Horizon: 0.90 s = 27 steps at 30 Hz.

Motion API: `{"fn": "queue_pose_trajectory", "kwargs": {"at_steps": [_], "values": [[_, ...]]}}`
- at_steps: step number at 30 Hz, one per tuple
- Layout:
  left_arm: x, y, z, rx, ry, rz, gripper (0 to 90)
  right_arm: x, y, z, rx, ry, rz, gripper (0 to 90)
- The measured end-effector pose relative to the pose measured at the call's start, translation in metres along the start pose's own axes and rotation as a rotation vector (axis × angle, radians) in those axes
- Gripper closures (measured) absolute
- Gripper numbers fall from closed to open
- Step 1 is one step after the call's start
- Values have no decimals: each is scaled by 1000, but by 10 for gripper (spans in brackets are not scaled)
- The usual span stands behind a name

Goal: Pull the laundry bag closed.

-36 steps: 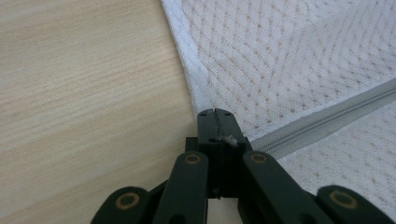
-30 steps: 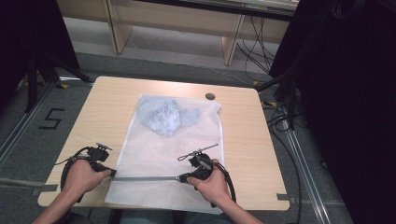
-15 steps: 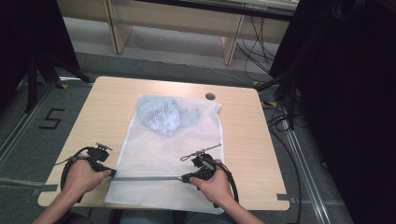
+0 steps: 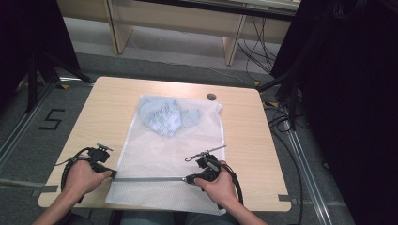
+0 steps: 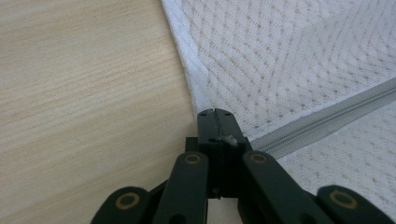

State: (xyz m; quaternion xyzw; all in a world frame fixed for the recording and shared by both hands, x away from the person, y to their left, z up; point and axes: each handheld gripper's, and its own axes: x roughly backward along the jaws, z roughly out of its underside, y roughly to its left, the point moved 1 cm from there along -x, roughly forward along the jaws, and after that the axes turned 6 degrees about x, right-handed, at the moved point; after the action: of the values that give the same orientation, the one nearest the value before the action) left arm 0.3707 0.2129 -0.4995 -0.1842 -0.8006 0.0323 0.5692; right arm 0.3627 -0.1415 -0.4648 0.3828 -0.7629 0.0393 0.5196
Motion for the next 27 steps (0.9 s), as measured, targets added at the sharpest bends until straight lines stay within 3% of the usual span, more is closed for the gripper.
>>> {"fn": "queue_pose_trajectory", "kwargs": {"at_steps": [2,3,4,7,10,13,16,17,18,21,23,27], "values": [[0,0,0,0,1,0,899,1,1,1,-22,9,1,871],[1,1,0,-20,17,-1,899,1,1,1,-22,9,1,871],[0,0,0,1,-1,0,899,2,0,2,-20,8,-2,870],[0,0,0,0,1,-1,900,2,-1,2,-27,9,6,870],[0,0,0,-2,1,0,899,3,-2,2,-4,-6,-4,870],[0,0,0,-1,1,-1,899,5,-2,3,-19,3,0,871],[0,0,0,-1,1,0,899,5,-2,3,-4,-4,11,870],[1,2,0,-23,19,-1,899,5,-4,4,-9,-3,4,870],[0,0,0,-1,1,-2,899,6,-3,4,-18,4,4,870],[0,0,0,0,0,-1,899,6,-5,5,-8,-4,2,871],[1,1,0,-21,18,-2,899,8,-5,6,-28,7,11,870],[1,1,0,-15,14,-2,899,9,-9,7,-6,-8,8,870]]}}
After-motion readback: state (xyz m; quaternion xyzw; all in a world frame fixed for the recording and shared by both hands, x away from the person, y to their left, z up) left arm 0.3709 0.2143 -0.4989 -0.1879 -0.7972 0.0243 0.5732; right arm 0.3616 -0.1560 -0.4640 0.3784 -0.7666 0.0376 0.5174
